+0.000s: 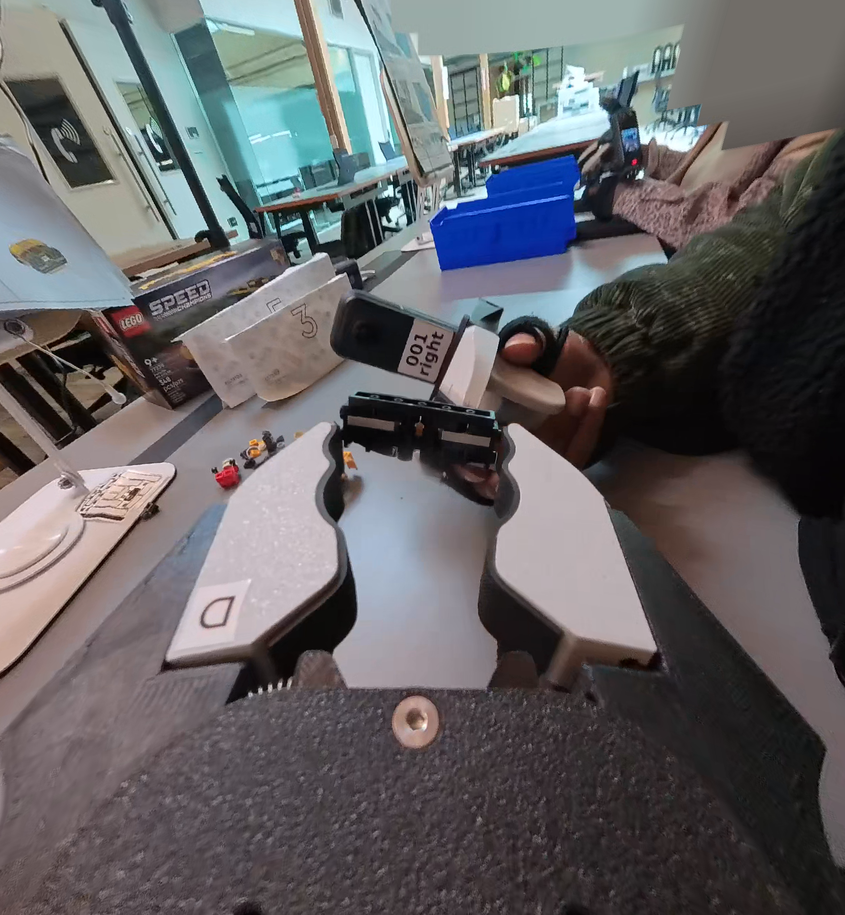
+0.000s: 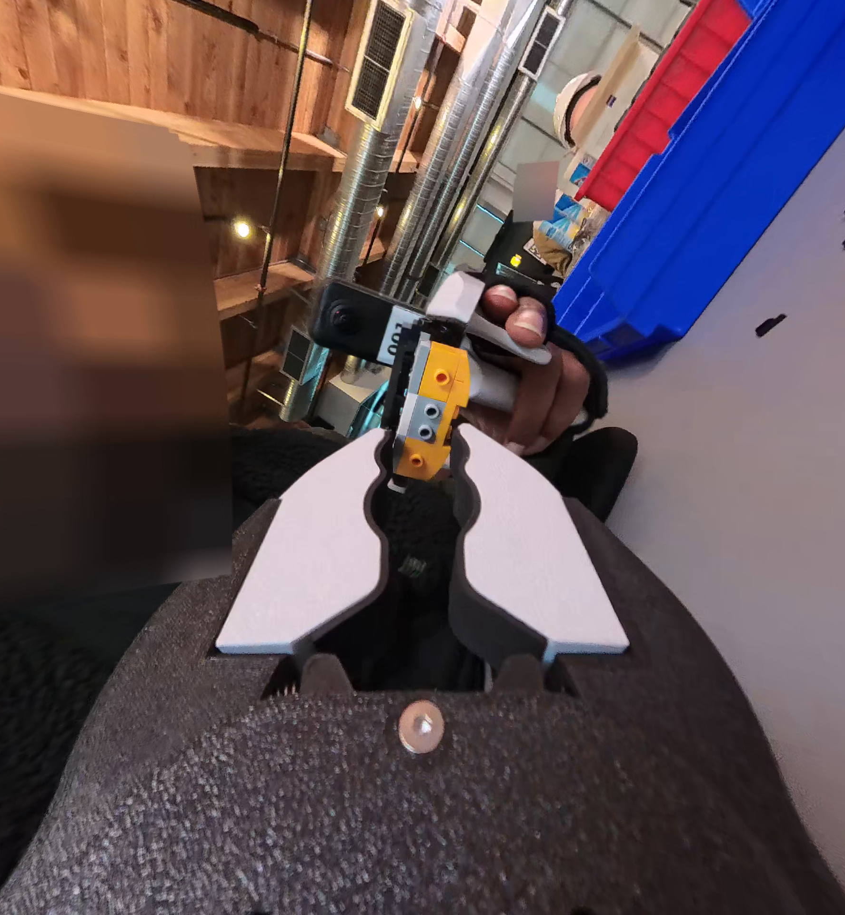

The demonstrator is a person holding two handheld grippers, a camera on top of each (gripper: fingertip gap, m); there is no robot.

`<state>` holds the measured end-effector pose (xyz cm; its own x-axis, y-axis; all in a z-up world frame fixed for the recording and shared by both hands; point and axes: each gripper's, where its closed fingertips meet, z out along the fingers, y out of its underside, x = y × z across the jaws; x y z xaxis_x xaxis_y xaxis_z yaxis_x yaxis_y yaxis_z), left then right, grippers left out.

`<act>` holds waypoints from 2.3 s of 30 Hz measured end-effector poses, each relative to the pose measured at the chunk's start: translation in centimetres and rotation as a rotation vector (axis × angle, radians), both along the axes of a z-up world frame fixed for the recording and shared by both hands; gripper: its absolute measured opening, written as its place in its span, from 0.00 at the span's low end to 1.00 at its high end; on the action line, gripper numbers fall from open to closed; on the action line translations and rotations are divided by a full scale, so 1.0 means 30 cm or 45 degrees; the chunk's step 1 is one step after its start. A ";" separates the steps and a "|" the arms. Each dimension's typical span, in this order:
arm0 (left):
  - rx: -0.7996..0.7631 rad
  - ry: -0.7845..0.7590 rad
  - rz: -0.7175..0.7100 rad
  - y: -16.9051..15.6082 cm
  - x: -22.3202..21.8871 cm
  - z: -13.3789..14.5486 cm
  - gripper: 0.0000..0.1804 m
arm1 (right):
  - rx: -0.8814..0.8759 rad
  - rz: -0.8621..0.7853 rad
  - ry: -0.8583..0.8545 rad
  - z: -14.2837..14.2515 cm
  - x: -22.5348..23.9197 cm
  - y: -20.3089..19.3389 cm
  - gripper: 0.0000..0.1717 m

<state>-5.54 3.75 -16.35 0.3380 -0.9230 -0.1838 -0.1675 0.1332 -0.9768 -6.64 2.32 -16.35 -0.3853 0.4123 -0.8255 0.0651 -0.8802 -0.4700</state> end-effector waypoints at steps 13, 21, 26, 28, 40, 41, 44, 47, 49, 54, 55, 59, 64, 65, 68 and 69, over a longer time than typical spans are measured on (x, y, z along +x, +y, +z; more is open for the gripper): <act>0.015 0.256 0.092 0.027 -0.001 -0.090 0.33 | 0.770 -0.314 -0.404 -0.020 0.049 0.063 0.18; 0.253 0.664 0.389 0.098 -0.005 -0.174 0.33 | 0.668 -0.454 -0.676 -0.114 0.008 0.109 0.10; 0.334 0.827 0.452 0.117 -0.018 -0.217 0.33 | 0.642 -0.492 -0.789 -0.171 0.001 0.137 0.05; 0.348 0.856 0.461 0.119 -0.021 -0.222 0.33 | 0.620 -0.497 -0.783 -0.178 -0.001 0.139 0.05; -0.167 0.510 0.297 0.089 -0.006 -0.198 0.32 | 0.583 -0.450 -0.530 -0.137 0.003 0.128 0.05; -0.145 0.516 0.303 0.089 -0.006 -0.193 0.32 | 0.542 -0.441 -0.505 -0.133 0.003 0.127 0.05; -0.135 0.497 0.293 0.086 -0.006 -0.178 0.32 | 0.438 -0.413 -0.428 -0.119 0.006 0.123 0.05; -0.102 0.502 0.285 0.080 -0.005 -0.167 0.32 | 0.375 -0.376 -0.373 -0.109 0.010 0.116 0.05; -0.107 0.492 0.267 0.073 -0.002 -0.162 0.32 | 0.357 -0.357 -0.355 -0.104 0.014 0.110 0.05; -0.068 0.514 0.267 0.067 -0.008 -0.154 0.31 | 0.325 -0.318 -0.316 -0.095 0.025 0.098 0.05; -0.049 0.592 0.380 0.111 -0.073 -0.170 0.29 | 0.293 -0.371 -0.271 -0.073 0.058 0.129 0.04; -0.144 0.476 0.325 0.100 -0.083 -0.153 0.29 | 0.409 -0.435 -0.325 -0.089 0.110 0.150 0.04; -0.210 0.494 0.269 0.110 -0.067 -0.190 0.30 | 0.428 -0.402 -0.345 -0.093 0.112 0.165 0.04; -0.222 0.493 0.265 0.107 -0.066 -0.198 0.30 | 0.418 -0.403 -0.346 -0.096 0.115 0.166 0.04; -0.230 0.512 0.253 0.103 -0.059 -0.214 0.30 | 0.415 -0.393 -0.356 -0.103 0.113 0.165 0.04; -0.233 0.510 0.251 0.103 -0.059 -0.214 0.30 | 0.413 -0.391 -0.356 -0.102 0.112 0.165 0.04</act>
